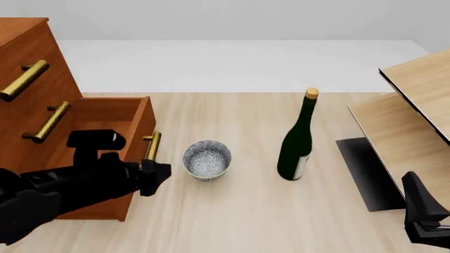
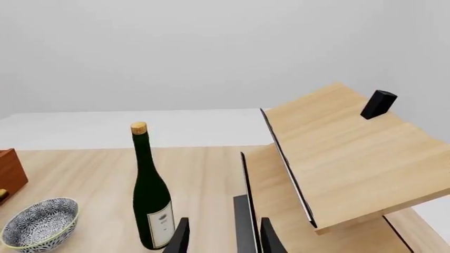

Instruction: Close the bottom drawer of the cabinet and open the top drawer.

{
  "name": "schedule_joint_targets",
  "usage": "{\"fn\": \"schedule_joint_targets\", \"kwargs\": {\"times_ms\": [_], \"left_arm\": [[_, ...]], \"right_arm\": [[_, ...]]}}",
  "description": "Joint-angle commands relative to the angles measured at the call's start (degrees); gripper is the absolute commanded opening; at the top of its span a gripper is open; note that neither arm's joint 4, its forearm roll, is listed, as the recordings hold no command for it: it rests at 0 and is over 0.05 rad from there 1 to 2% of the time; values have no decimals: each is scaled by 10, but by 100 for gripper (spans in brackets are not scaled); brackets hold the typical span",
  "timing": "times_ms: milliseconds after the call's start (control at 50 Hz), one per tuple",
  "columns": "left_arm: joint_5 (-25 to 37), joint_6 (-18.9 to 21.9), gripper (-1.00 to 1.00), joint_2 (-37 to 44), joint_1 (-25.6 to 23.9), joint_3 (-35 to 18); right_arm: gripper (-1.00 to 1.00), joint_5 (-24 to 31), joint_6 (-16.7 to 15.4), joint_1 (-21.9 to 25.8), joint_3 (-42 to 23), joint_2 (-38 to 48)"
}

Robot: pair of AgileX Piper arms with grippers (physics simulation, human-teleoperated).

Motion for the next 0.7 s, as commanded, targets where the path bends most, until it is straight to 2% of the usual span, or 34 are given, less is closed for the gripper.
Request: {"fn": "schedule_joint_targets", "kwargs": {"times_ms": [20,220,380,700], "left_arm": [[-21,-4,100,16,10,26],[-41,-10,100,29,24,50],[-64,-27,100,46,11,70],[-81,-26,100,56,21,84]], "right_arm": [[100,0,0,1,0,1],[100,-2,1,1,0,2],[100,-4,2,1,-1,5],[100,-4,2,2,-1,5]]}}
